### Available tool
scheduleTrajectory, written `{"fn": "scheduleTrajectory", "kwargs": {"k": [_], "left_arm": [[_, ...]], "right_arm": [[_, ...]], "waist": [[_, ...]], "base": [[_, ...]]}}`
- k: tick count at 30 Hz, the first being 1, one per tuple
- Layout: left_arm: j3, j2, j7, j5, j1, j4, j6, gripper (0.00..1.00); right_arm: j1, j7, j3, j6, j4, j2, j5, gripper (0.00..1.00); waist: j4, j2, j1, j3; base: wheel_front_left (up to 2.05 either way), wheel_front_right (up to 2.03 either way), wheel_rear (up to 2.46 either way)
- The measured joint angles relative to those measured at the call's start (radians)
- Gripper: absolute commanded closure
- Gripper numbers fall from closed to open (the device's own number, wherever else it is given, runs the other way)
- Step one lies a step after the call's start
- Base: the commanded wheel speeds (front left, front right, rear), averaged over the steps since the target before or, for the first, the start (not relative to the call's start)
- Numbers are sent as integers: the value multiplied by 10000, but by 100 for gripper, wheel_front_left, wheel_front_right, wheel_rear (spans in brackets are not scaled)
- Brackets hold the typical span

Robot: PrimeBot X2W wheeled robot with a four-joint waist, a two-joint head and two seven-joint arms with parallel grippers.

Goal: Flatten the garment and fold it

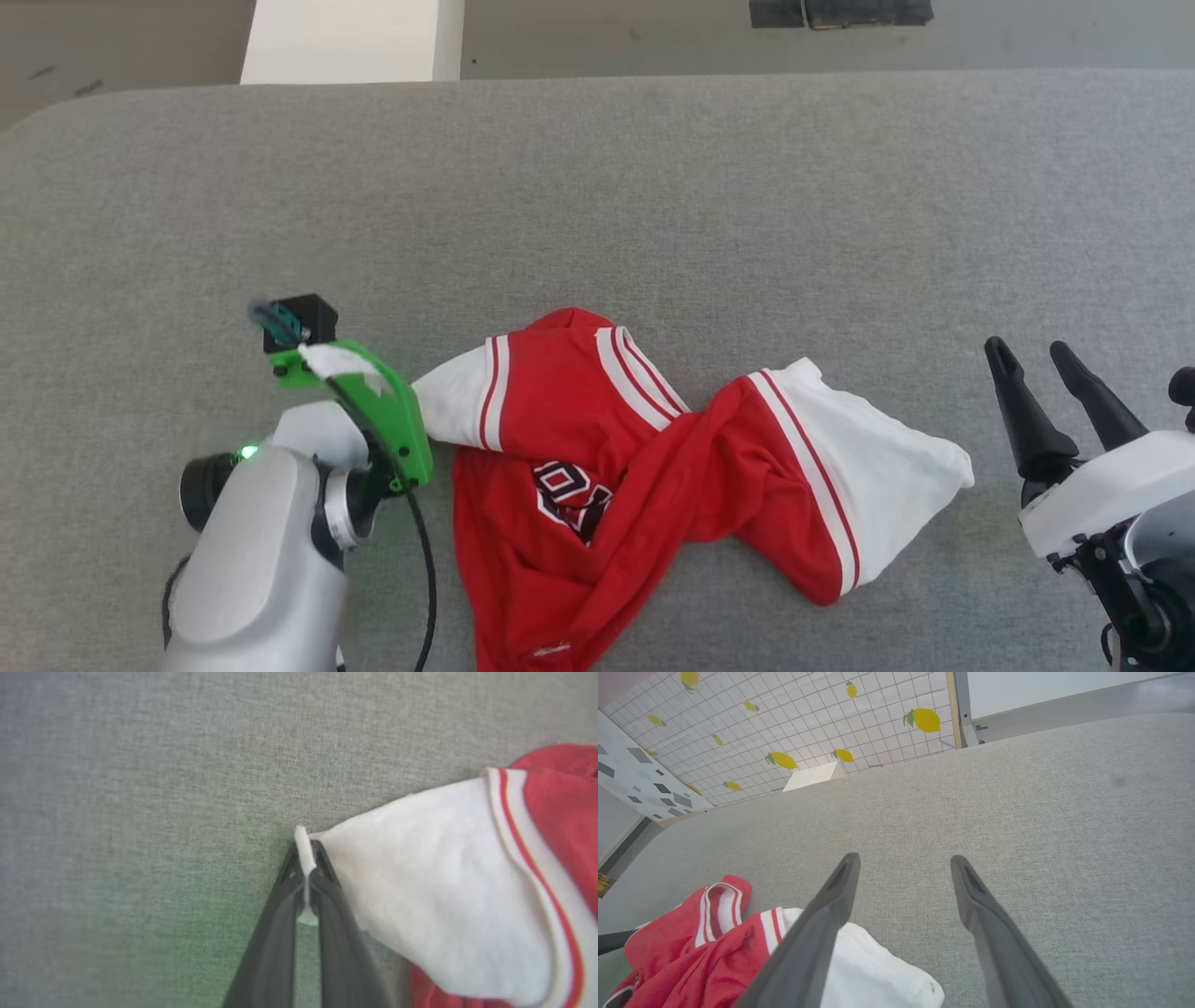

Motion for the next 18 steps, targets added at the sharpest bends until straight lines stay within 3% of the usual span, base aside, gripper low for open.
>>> {"fn": "scheduleTrajectory", "kwargs": {"k": [4,12,18], "left_arm": [[420,-105,-692,-199,683,-995,115,100],[834,-389,-1979,-345,1837,-2940,464,100],[681,-650,-2197,-468,2179,-3490,587,100]], "right_arm": [[38,343,10,0,-67,-46,-397,0],[788,3183,284,0,-541,-173,-1582,0],[709,3904,420,0,-412,-211,-2190,0]], "waist": [[99,0,0,-193],[207,0,1,-261],[236,0,0,78]], "base": [[0,0,0],[0,0,0],[0,0,0]]}}
